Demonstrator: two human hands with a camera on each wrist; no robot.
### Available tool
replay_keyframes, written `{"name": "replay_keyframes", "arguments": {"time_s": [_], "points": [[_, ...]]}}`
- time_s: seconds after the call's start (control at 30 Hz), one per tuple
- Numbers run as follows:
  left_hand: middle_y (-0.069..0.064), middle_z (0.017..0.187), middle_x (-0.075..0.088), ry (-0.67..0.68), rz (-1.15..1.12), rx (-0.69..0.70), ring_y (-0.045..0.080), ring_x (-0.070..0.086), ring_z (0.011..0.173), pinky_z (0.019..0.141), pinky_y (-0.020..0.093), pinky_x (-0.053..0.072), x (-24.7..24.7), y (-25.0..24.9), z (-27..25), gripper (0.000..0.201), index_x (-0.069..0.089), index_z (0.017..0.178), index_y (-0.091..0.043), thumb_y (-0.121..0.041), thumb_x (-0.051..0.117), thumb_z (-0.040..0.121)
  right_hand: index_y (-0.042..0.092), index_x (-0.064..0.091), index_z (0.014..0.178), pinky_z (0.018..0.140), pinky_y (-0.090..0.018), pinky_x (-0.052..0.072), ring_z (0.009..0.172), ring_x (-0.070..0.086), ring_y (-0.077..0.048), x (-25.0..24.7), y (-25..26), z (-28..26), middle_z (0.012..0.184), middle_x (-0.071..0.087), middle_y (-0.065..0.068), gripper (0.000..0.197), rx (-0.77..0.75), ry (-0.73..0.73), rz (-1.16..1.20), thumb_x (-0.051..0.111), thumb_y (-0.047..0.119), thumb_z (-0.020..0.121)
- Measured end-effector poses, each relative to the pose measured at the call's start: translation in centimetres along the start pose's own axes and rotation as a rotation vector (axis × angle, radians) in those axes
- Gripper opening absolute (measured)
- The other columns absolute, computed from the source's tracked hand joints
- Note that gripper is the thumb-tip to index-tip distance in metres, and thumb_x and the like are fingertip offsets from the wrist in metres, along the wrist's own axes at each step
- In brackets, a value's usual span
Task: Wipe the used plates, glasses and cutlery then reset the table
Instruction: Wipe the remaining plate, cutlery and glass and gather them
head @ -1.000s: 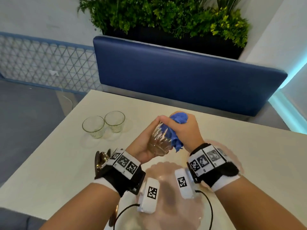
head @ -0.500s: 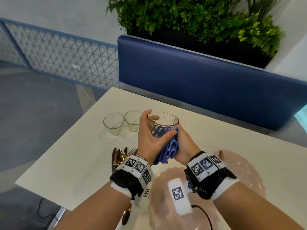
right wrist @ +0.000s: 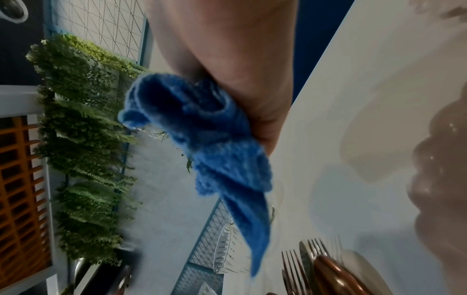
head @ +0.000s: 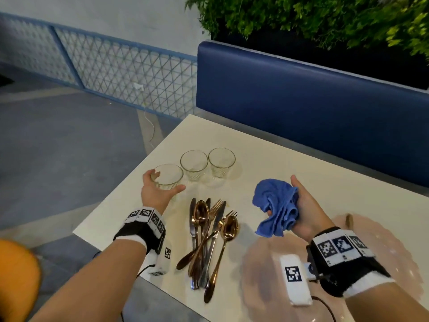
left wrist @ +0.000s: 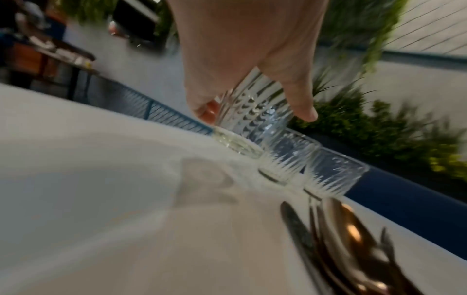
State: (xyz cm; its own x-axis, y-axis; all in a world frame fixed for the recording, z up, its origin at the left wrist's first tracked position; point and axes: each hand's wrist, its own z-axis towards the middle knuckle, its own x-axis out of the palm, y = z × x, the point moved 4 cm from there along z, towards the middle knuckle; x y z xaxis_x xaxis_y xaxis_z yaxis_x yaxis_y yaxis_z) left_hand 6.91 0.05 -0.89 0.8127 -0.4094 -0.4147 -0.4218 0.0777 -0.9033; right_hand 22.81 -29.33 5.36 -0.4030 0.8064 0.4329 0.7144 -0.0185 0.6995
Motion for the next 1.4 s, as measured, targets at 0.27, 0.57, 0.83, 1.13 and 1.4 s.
{"name": "replay_keyframes", "arguments": {"time_s": [0.27, 0.57, 0.83, 1.13, 1.4], "points": [[0.011, 0.138, 0.045, -0.038, -0.031, -0.069, 0.028, 0.044, 0.128, 0.107, 0.037, 0.037, 1.3, 1.5, 0.7, 0.104, 0.028, 0.14, -0.015, -0.025, 0.089, 0.056, 0.007, 0.064, 0.107, 0.046, -0.025, 0.054, 0.06, 0.071, -0.021, -2.6, 0.1, -0.8, 0.082, 0.074, -0.013, 0.06, -0.012, -0.028, 0.058, 0.031, 0.055, 0.094], [0.019, 0.13, 0.042, -0.251, -0.004, 0.263, 0.032, 0.042, 0.12, 0.103, 0.044, 0.037, 1.5, -3.5, -5.0, 0.069, 0.036, 0.136, -0.005, -0.034, 0.068, 0.082, 0.008, 0.061, 0.115, 0.064, -0.034, 0.059, 0.086, 0.071, -0.027, -6.3, 1.8, -2.7, 0.103, 0.072, -0.014, 0.066, -0.048, -0.101, 0.046, 0.03, 0.062, 0.092], [0.007, 0.116, 0.051, 0.599, 0.395, 0.805, 0.025, 0.045, 0.11, 0.097, 0.037, 0.037, 21.5, -12.6, -18.0, 0.024, 0.066, 0.11, -0.017, -0.017, 0.052, 0.091, 0.003, 0.064, 0.113, 0.075, -0.041, 0.06, 0.094, 0.068, -0.03, -16.6, 4.9, -8.9, 0.113, 0.065, -0.02, 0.084, -0.255, -0.236, 0.224, 0.043, 0.073, 0.071], [0.011, 0.144, 0.036, 1.163, 1.164, 1.167, 0.032, 0.029, 0.134, 0.111, 0.038, 0.028, 36.6, -13.1, -28.0, 0.038, 0.052, 0.133, -0.017, -0.021, 0.045, 0.096, 0.007, 0.061, 0.117, 0.067, -0.034, 0.06, 0.086, 0.072, -0.025, -28.0, 4.1, -16.8, 0.103, 0.07, -0.015, 0.075, -0.304, -0.41, 0.26, 0.041, 0.067, 0.078], [0.006, 0.131, 0.044, 1.123, 1.438, 1.131, 0.032, 0.036, 0.123, 0.1, 0.04, 0.034, 38.4, -13.7, -26.4, 0.03, 0.062, 0.117, -0.021, -0.028, 0.054, 0.088, 0.005, 0.052, 0.131, 0.068, -0.032, 0.057, 0.087, 0.071, -0.024, -31.6, 1.3, -17.7, 0.103, 0.071, -0.014, 0.076, -0.214, -0.478, 0.257, 0.036, 0.065, 0.088]]}}
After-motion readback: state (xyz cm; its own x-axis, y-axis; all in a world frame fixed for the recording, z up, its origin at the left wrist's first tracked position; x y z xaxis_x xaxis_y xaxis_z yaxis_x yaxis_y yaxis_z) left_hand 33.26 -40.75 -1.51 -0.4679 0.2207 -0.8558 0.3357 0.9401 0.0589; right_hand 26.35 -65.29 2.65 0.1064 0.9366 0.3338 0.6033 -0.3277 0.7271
